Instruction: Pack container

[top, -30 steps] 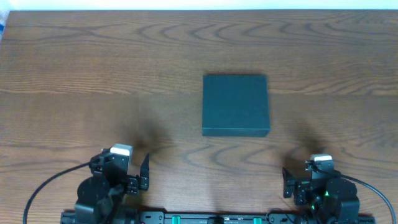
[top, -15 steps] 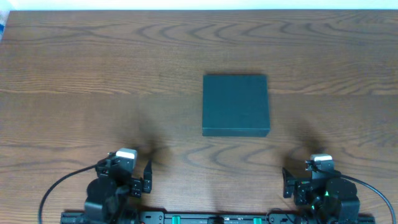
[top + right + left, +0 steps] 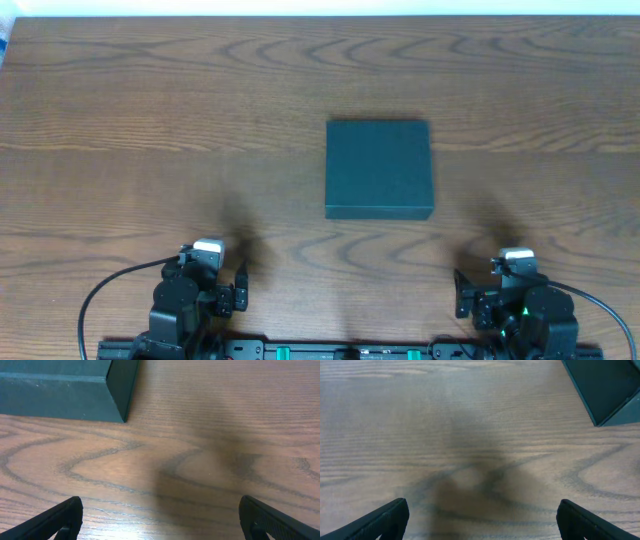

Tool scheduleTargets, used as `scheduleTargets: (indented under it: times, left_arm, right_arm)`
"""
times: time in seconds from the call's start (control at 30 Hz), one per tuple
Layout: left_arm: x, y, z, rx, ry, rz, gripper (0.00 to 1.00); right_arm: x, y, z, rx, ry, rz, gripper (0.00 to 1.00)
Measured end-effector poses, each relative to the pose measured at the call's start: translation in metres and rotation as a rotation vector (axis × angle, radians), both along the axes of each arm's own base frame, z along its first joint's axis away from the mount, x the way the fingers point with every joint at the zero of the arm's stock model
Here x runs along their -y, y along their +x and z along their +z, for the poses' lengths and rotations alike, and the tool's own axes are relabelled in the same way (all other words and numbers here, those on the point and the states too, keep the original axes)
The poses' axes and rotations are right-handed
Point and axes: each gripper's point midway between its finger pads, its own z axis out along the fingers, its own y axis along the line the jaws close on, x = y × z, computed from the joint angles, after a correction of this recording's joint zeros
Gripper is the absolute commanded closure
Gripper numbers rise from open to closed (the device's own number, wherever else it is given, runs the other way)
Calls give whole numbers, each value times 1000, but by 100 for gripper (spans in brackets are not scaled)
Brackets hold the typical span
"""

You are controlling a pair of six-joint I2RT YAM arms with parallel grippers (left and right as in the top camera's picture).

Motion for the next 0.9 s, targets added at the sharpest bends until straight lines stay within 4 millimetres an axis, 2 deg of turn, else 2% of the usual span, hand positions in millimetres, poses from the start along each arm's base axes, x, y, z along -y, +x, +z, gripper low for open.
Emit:
scheduleTargets:
  times: [0.4, 0.9]
  left_arm:
    - [0, 1, -3, -6, -20, 15, 5]
    - [-5, -11, -1, -52, -24, 45, 5]
  right_arm:
    - [0, 0, 0, 0, 0, 0, 1]
    - [0, 0, 0, 0, 0, 0, 1]
